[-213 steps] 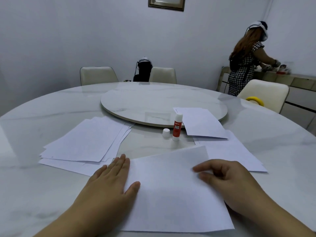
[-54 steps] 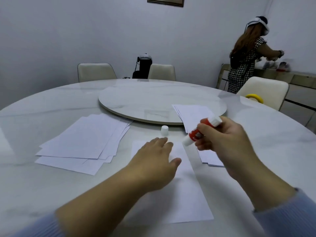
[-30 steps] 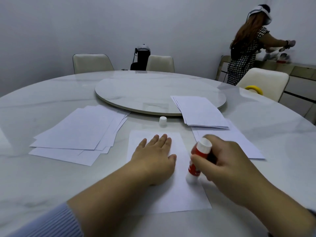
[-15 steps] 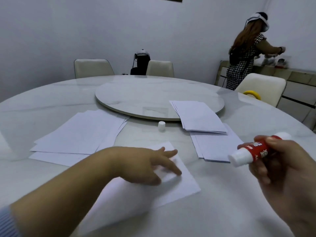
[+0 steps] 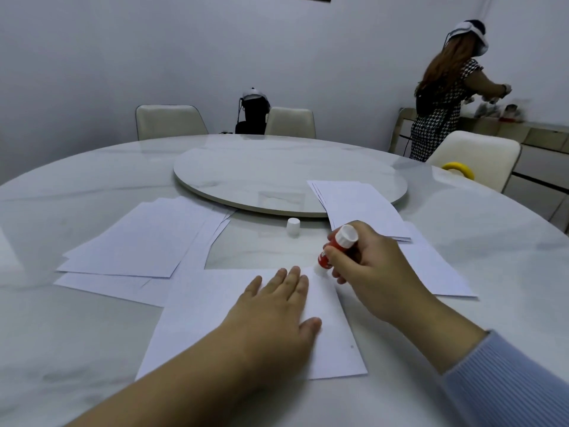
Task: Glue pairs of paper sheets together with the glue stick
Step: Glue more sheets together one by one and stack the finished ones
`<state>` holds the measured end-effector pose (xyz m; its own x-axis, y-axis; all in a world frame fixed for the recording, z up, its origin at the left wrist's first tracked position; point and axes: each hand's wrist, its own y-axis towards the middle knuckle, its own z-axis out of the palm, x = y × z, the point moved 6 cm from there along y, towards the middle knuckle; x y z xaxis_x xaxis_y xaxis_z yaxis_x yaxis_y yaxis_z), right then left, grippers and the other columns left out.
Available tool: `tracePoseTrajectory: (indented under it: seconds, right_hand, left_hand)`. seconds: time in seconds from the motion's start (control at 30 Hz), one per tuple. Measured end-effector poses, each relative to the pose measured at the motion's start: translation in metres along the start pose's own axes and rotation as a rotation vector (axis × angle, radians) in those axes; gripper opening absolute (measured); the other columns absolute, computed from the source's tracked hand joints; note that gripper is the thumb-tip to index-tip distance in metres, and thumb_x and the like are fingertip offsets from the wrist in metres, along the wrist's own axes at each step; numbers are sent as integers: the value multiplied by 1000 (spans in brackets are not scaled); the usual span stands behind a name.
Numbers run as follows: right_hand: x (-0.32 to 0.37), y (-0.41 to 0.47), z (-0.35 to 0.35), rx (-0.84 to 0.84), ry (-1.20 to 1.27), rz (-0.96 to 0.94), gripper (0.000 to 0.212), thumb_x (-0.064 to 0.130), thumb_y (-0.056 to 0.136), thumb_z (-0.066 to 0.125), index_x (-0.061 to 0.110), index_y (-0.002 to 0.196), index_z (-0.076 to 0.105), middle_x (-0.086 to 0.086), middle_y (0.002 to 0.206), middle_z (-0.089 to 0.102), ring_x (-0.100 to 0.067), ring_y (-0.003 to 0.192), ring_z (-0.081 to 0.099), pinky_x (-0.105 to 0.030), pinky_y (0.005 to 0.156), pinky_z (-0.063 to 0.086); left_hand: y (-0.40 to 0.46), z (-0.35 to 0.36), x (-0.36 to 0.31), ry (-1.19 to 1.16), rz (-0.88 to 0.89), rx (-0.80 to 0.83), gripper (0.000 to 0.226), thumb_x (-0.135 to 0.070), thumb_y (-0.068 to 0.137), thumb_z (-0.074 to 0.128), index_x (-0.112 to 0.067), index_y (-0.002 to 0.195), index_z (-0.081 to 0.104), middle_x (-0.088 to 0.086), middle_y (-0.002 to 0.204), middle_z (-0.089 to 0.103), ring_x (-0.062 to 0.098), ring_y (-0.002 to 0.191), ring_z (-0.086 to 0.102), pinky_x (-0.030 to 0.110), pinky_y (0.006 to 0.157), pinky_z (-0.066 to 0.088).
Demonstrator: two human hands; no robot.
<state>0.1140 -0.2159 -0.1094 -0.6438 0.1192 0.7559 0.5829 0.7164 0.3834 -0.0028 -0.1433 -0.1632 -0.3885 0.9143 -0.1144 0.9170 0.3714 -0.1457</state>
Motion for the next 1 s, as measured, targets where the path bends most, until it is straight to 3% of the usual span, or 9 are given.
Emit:
tracePoseTrajectory:
  seconds: [0.1,0.2,0.47,0.57,0.63,0.77,0.83,0.93,1.0]
  right_hand:
    - [-1,3,5,44,-40,9,5,23,91,60,19,92,57,4,81,70,-6,69,64,-43,76,55]
    - [4,-5,0,76,-98,-6,6,29,89,58,23,87,56,3,81,70,-11,69,62,-44,72,55]
    - [17,-67,-23,181,-79,24,23,49,70,55,32,85,59,7,77,70,-7,59,59,-21,53,46]
    - [17,-76,-31,191,171,79,7,27,72,67,26,78,65,-9,71,68,-9,46,54,-17,45,41]
    - [14,-76,-45,70,389,115,14,4,70,73,16,74,67,-21,67,68,-19,41,48,-19,38,35]
    - [12,-70,-77,-211,690,124,12,22,64,60,19,66,72,-23,68,66,-20,44,49,-20,36,36]
    - [16,-63,-85,-254,675,97,11,26,65,61,22,67,72,-16,66,67,-15,43,51,-19,37,41]
    - [25,-50,-84,-261,585,48,6,24,73,66,26,71,71,-4,65,66,-13,47,55,-21,39,44]
    - [24,-37,-76,-267,514,8,15,11,85,63,22,75,67,-6,66,67,-13,47,56,-22,40,45]
  left_hand:
    - [0,0,0,-3,1,-5,63,-48,99,17,-25,149,-14,-7,157,-20,8,143,-19,37,118,-8]
    - [1,-1,0,-8,7,-12,63,-48,98,17,-25,149,-14,-7,156,-20,8,143,-18,36,118,-9]
    - [1,1,2,-12,5,-10,65,-47,99,18,-22,149,-14,-6,156,-21,8,143,-18,34,118,-10]
    - [1,1,0,-10,13,13,64,-45,99,18,-21,149,-14,-6,156,-21,7,143,-19,34,118,-10]
    - [-1,-2,-2,-13,51,48,64,-43,100,20,-21,149,-14,-6,156,-22,7,142,-20,36,118,-11]
    - [-13,-6,-18,-11,285,250,64,-30,100,33,-37,149,-7,-14,153,-27,8,137,-31,44,114,-19]
    - [-13,-8,-25,-77,353,340,68,-16,96,40,-45,147,6,-19,152,-23,1,135,-29,35,111,-19]
    - [-6,-22,-22,-310,292,169,55,-16,95,42,-46,140,33,-27,154,4,-12,137,-5,14,109,-3]
    - [-1,-31,-14,-350,217,-58,48,-24,99,35,-38,144,29,-23,156,5,-9,139,-3,9,105,-4]
